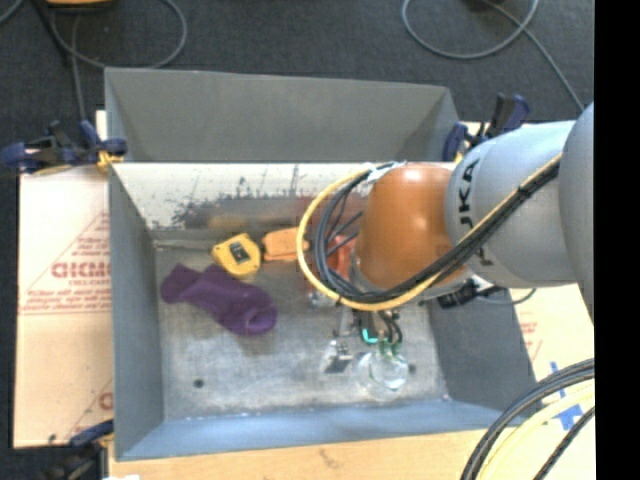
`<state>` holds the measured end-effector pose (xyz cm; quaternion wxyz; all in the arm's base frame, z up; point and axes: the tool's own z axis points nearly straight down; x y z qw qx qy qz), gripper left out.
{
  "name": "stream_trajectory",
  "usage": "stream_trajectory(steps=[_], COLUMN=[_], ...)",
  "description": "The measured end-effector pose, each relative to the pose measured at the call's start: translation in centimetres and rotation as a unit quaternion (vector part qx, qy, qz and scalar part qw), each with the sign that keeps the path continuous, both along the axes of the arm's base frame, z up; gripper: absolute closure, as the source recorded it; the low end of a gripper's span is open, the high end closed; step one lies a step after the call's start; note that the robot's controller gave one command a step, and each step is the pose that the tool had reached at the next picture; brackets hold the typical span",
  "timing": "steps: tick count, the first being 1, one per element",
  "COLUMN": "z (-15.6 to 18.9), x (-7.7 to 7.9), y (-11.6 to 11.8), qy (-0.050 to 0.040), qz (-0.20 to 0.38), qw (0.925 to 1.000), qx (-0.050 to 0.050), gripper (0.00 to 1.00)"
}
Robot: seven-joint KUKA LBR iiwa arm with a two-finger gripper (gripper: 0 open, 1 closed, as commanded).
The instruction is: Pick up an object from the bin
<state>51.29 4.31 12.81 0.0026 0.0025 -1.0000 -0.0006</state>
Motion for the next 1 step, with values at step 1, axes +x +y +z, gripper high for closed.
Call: stream_trajectory(steps=[1], z=[0.39], x=[0.20], y=[-0.01], qy=[-0.0038], qz=[-0.002], qw=[1.0000], qx=[0.000], gripper=[1.00])
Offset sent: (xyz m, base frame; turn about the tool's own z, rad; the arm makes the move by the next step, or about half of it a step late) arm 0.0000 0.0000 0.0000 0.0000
